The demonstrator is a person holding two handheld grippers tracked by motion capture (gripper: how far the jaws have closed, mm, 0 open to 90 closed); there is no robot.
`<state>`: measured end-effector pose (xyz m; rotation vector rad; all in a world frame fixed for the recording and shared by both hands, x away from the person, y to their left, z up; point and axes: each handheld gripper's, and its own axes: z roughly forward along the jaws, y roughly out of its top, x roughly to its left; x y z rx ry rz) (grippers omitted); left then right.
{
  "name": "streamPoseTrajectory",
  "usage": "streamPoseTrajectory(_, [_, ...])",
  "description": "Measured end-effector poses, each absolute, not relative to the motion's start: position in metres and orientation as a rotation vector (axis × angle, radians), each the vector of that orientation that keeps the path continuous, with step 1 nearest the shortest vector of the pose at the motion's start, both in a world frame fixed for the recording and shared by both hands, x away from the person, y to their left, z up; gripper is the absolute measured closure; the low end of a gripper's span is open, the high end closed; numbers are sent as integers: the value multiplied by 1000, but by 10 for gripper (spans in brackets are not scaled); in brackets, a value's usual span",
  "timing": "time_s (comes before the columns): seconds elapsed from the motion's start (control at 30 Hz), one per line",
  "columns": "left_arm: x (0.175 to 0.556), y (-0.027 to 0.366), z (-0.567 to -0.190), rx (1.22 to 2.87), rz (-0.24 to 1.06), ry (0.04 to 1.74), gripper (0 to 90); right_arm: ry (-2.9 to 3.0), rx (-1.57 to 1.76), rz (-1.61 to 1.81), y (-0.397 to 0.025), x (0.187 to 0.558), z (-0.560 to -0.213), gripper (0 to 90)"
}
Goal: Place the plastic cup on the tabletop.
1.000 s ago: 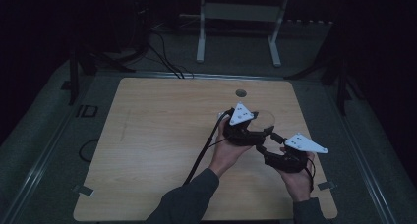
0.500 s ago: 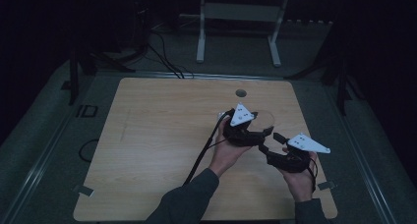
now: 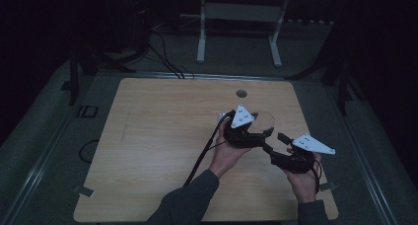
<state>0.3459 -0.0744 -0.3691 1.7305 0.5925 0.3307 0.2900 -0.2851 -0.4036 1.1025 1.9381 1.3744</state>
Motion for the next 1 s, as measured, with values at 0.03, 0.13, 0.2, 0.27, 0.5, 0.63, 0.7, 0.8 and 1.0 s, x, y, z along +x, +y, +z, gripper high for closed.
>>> streamPoseTrajectory(0.03, [346,-75,-370,1731,331,592,296,1936,1102,1373,-286,290,-404,301])
streamPoseTrajectory(0.13, [346,-75,-371,1734,333,592,296,1934,1104,1369,-287,290,-404,301])
streamPoseTrajectory(0.2, [346,-75,-371,1737,332,591,296,1930,1110,1369,-288,290,-404,302])
streamPoseTrajectory(0.27, [345,-76,-371,1737,332,591,297,1927,1111,1368,-289,290,-403,302])
streamPoseTrajectory(0.5, [345,-77,-373,1740,332,586,297,1911,1119,1363,-293,290,-403,303])
streamPoseTrajectory(0.63, [344,-76,-374,1741,329,586,298,1906,1128,1360,-295,290,-403,303])
streamPoseTrajectory(0.7, [344,-76,-375,1741,328,587,298,1904,1130,1360,-295,290,-403,303])
streamPoseTrajectory(0.8, [344,-77,-376,1741,327,584,298,1901,1130,1361,-295,290,-402,303])
streamPoseTrajectory(1.0, [343,-76,-377,1746,336,585,298,1894,1136,1358,-297,290,-402,303])
